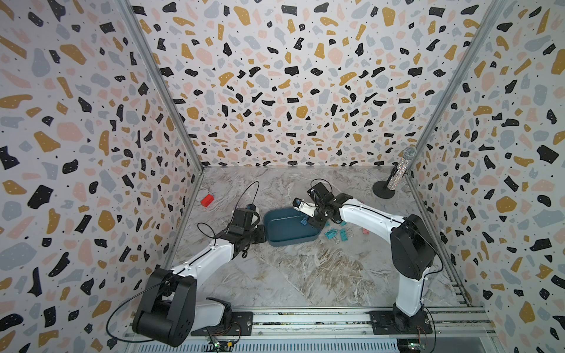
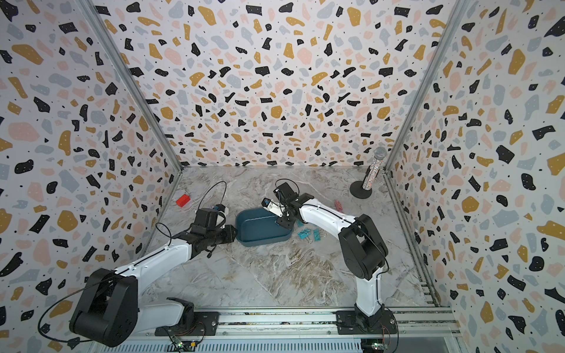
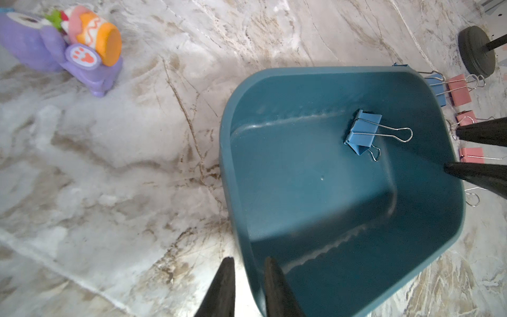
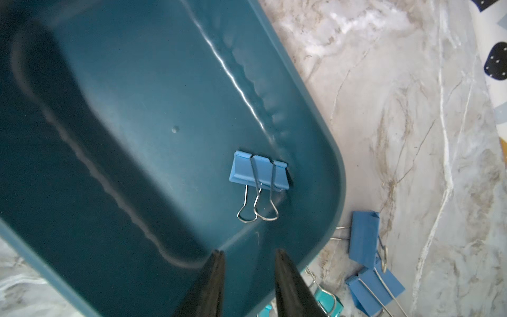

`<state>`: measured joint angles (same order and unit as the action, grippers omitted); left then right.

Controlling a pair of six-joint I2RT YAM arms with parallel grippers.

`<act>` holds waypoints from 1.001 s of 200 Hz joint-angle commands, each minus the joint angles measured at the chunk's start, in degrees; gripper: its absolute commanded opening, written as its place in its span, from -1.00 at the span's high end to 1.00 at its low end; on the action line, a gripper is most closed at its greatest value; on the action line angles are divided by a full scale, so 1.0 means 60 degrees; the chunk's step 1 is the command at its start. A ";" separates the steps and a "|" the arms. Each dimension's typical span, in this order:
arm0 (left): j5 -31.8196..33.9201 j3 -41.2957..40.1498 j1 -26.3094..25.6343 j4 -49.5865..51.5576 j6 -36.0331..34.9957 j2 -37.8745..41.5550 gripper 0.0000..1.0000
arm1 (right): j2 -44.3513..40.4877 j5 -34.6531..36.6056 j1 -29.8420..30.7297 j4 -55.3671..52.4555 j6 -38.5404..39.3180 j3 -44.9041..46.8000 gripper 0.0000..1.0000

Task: Take out the binder clips from the storage box
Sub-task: Pick up the binder clip from the storage box.

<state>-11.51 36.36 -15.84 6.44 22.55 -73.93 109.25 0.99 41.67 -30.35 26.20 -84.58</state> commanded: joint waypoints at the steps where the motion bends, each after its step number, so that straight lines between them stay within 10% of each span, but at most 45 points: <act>1: -0.0030 -0.0061 -0.0055 0.0011 -0.0037 0.0019 0.54 | 0.0204 0.0761 0.0285 -0.0085 0.0902 -0.0456 0.26; 200: -0.0001 -0.0153 -0.0096 -0.0047 -0.0027 0.0130 0.54 | 0.1278 0.2847 0.0716 0.0581 0.1904 -0.0874 0.23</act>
<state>-11.49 36.34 -16.21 6.44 22.55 -73.93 117.08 16.91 45.78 -27.42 37.17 -88.42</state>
